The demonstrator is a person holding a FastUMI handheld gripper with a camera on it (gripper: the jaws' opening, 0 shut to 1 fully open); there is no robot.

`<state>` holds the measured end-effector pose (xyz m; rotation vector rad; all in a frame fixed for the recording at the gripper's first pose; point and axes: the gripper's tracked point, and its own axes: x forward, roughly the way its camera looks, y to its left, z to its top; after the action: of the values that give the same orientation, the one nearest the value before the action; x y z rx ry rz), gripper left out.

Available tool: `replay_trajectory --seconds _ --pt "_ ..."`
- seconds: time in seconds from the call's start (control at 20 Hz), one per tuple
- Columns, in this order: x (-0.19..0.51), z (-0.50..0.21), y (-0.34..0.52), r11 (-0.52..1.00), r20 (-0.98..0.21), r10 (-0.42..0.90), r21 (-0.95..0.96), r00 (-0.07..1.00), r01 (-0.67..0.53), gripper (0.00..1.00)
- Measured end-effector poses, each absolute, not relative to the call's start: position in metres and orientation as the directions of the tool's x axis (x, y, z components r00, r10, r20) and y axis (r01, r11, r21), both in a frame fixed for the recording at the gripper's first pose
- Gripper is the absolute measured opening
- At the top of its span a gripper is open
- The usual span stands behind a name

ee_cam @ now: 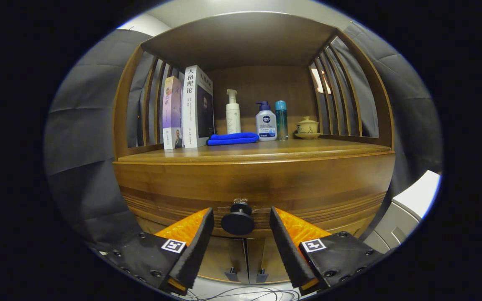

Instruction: Pull open the drawer, take out the items inside it, and place them on the countertop above the cabinet.

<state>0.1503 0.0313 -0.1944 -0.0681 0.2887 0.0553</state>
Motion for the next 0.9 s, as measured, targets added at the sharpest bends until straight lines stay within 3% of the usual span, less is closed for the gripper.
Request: replay_trajectory --seconds 0.1,0.25,0.55,0.65,0.9 --pt "0.154 -0.199 0.033 0.996 -0.299 0.044 -0.065 0.953 -0.066 0.84" --pt "0.159 -0.202 0.036 0.994 -0.312 0.051 -0.073 0.949 -0.078 0.58" --pt "0.156 -0.204 0.035 0.994 -0.352 0.048 -0.071 0.935 -0.078 0.38" --pt "0.156 -0.203 0.035 0.994 -0.358 0.037 -0.085 0.933 -0.072 0.27" --pt "0.146 -0.204 0.037 0.995 -0.368 0.029 -0.074 0.930 -0.061 0.27"
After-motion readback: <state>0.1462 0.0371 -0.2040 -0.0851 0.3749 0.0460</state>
